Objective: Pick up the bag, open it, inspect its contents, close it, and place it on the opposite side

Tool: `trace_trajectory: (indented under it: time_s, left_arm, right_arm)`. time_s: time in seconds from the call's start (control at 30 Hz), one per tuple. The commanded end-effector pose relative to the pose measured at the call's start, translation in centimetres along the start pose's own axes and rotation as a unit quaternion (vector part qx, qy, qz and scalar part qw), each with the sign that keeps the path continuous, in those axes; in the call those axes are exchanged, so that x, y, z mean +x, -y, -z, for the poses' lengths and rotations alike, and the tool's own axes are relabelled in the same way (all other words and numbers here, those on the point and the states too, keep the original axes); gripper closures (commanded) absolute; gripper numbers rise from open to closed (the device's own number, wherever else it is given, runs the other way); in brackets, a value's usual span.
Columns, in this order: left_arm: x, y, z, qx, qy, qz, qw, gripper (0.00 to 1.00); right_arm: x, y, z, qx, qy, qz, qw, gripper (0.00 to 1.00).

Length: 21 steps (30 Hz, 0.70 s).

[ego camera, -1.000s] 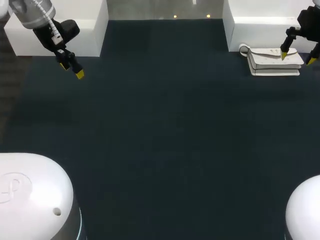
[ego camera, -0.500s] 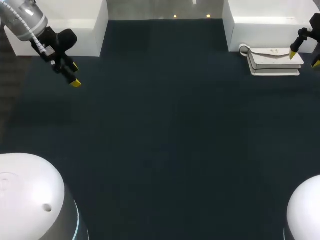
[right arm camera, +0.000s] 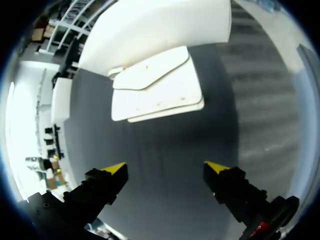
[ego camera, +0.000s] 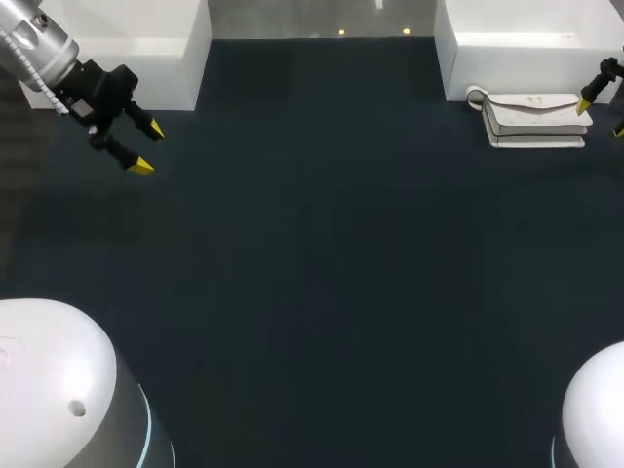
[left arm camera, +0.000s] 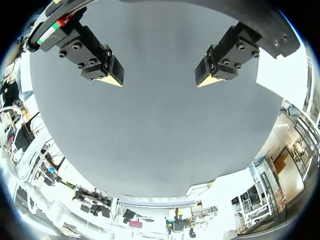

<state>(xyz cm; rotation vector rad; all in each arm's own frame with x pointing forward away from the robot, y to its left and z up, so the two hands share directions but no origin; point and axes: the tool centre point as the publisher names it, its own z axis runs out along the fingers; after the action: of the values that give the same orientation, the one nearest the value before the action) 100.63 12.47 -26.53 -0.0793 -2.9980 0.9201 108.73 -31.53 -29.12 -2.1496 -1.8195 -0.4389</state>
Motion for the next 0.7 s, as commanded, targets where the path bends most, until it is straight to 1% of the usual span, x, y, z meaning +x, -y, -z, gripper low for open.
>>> trace_trajectory:
  time_s: [0.03,0.07,0.1,0.13,0.17,0.27,0.33,0.37,0.53,0.63,0.7]
  left_arm:
    - [-0.3,-0.2,-0.1,0.008,-0.003,-0.001,1.0,0.0]
    - [-0.3,-0.2,-0.1,0.008,-0.003,-0.001,1.0,0.0]
    - [-0.4,-0.1,-0.4,0.022,-0.01,0.002,1.0,0.0]
    - [-0.4,0.2,-1.0,0.027,-0.006,-0.008,1.0,0.0]
    - [-0.5,0.6,-1.6,0.023,0.002,-0.01,1.0,0.0]
    - [-0.8,1.4,-2.6,0.046,0.008,-0.03,0.998,0.0]
    - [-1.2,1.7,-3.2,0.054,0.015,-0.037,0.998,0.0]
    - [-1.3,1.9,-3.4,0.055,0.017,-0.048,0.997,0.0]
    - [-2.2,2.3,-4.4,0.062,0.022,-0.043,0.997,0.0]
    - [-2.6,2.6,-4.7,0.06,0.035,-0.03,0.997,0.0]
    - [-2.7,2.6,-4.8,0.055,0.034,-0.028,0.998,0.0]
  right_arm:
    - [-0.8,-1.8,-0.8,0.023,-0.017,-0.003,1.0,0.0]
    - [-0.9,-2.1,-1.0,0.024,-0.018,-0.003,1.0,0.0]
    - [-0.9,-2.2,-1.1,0.025,-0.019,-0.004,1.0,0.0]
    - [-1.0,-2.4,-1.2,0.025,-0.02,-0.003,0.999,0.0]
    - [-1.0,-2.6,-1.4,0.025,-0.022,-0.003,0.999,0.0]
    - [-1.3,-3.2,-1.7,0.024,-0.025,-0.002,0.999,0.0]
    - [-1.6,-3.5,-1.8,0.023,-0.028,-0.003,0.999,0.0]
    - [-1.8,-3.7,-1.8,0.023,-0.029,-0.003,0.999,0.0]
    - [-2.5,-4.3,-2.0,0.024,-0.033,-0.007,0.999,0.0]
    - [-2.9,-4.6,-2.1,0.026,-0.035,-0.01,0.999,0.0]
    - [-3.1,-4.9,-2.2,0.025,-0.04,-0.012,0.999,0.0]
